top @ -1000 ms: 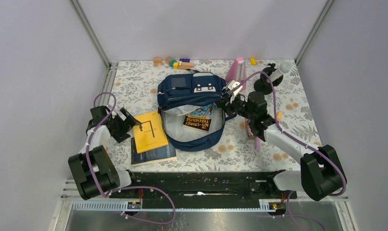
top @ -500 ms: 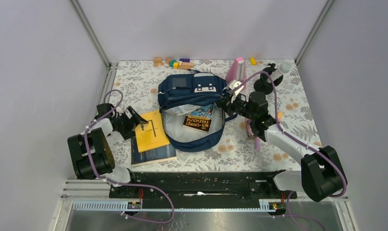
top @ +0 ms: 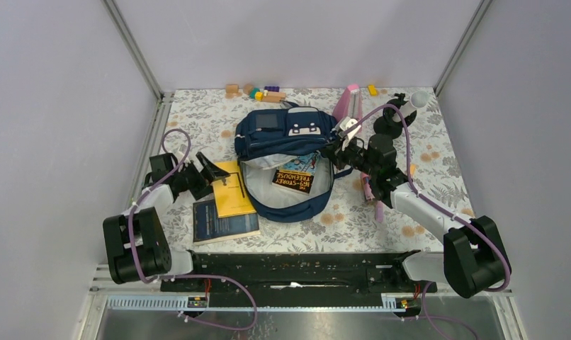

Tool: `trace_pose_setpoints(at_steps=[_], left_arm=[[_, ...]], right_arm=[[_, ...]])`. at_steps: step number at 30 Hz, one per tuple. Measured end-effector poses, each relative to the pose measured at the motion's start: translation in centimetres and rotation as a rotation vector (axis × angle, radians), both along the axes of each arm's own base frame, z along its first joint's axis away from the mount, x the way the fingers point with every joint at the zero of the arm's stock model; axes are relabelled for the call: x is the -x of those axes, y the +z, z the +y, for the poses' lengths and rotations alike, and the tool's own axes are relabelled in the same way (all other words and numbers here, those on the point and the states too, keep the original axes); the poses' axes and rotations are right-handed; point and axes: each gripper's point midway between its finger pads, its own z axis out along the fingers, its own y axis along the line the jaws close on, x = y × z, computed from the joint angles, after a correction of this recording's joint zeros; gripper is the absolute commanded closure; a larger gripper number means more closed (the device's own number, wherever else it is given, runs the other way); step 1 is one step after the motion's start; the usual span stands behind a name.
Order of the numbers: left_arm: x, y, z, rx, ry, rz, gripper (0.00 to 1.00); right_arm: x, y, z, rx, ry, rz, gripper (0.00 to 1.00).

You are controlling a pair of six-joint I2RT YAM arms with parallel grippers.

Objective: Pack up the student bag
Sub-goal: Pick up the book from the center of the board.

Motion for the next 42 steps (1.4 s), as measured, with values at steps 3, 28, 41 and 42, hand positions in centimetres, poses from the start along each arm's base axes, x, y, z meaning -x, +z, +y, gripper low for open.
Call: trace_pose_setpoints(at_steps=[3, 28, 41, 42], left_arm=[[0.3, 1.3, -0.7, 0.024, -0.009, -0.044, 0.08], [-0.6, 2.0, -4.7, 0.092, -0.002, -0.121, 0.40], [-0.7, 0.4, -7.3, 0.144, -0.004, -0.076, 1.00], [-0.7, 0.4, -7.3, 0.147, -0.002, -0.076, 1.00]], right_arm=[[0.1, 0.0, 0.1, -0.002, 0.006, 0.001, 1.00], [0.0, 0.0, 0.0, -0.008, 0.000, 0.009, 1.00], [-0.3, 0.1, -0.4, -0.009, -0.015, 0.001, 1.00], [-0.3, 0.2, -0.4, -0.009, -0.016, 0.000, 1.00]])
